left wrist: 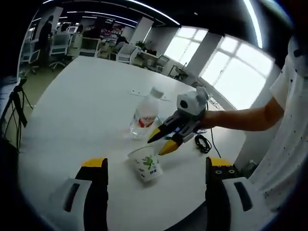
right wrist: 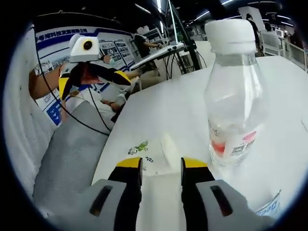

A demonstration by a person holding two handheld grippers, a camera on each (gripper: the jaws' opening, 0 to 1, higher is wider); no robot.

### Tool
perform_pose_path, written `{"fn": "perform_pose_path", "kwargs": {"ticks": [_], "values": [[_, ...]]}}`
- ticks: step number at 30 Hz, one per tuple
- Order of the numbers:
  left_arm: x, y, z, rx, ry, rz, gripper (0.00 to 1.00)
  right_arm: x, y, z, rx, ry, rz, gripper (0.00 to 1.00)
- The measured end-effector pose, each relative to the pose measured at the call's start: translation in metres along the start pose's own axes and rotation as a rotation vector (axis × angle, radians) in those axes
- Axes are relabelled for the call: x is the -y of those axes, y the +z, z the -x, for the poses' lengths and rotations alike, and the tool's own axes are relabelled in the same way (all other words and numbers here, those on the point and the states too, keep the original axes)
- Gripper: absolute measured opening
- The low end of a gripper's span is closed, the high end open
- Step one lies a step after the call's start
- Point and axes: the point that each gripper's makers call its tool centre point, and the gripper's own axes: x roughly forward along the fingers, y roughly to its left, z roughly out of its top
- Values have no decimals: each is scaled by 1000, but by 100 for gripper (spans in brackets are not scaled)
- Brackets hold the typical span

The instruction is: Arrange the tabletop items into an orderly group along one side of the table until the central work area is clear of visible clutter.

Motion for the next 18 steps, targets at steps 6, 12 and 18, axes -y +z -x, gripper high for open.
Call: {"fn": "perform_pose_path", "kwargs": {"ticks": [6, 12, 18], "values": [[3, -3, -3, -9, -2, 2, 85, -7, -3, -2, -12, 36, -1, 23], [6, -5, -5, -13, -6, 7, 84, -15, -5, 3, -14, 54, -6, 20], [8, -3, -4, -6, -10, 4, 84, -25, -11, 7, -33, 84, -2, 9]]}}
